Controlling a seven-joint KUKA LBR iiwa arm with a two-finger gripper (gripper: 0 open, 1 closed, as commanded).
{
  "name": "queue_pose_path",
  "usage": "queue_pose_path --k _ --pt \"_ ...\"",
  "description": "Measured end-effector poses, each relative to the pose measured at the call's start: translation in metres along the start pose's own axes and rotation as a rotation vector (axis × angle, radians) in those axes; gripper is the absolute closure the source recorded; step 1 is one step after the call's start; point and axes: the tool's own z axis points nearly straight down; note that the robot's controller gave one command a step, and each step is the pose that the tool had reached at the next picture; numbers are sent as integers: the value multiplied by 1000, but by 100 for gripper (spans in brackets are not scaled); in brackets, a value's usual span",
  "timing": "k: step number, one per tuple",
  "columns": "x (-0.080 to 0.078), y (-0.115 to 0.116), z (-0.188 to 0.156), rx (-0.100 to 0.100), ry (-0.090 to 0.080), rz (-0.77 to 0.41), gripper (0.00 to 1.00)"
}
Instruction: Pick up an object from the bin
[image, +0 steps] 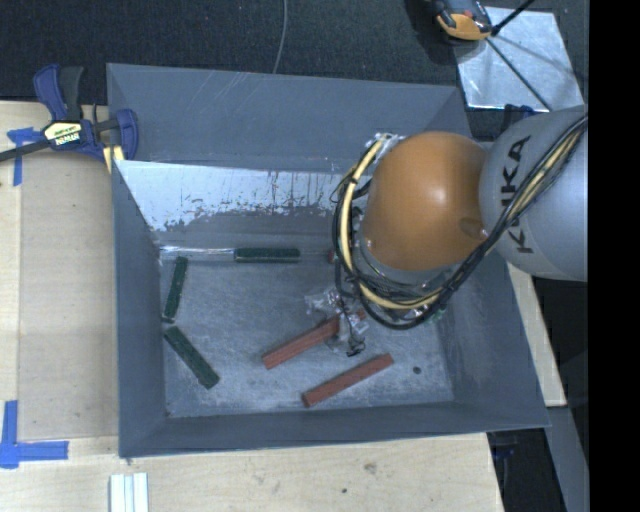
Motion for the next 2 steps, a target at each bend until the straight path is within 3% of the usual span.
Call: queue_pose_path --k 1,2 --pt "4 -6 -26 9 -18 17 100" --pt "6 -7 -18 8 -13 25 100"
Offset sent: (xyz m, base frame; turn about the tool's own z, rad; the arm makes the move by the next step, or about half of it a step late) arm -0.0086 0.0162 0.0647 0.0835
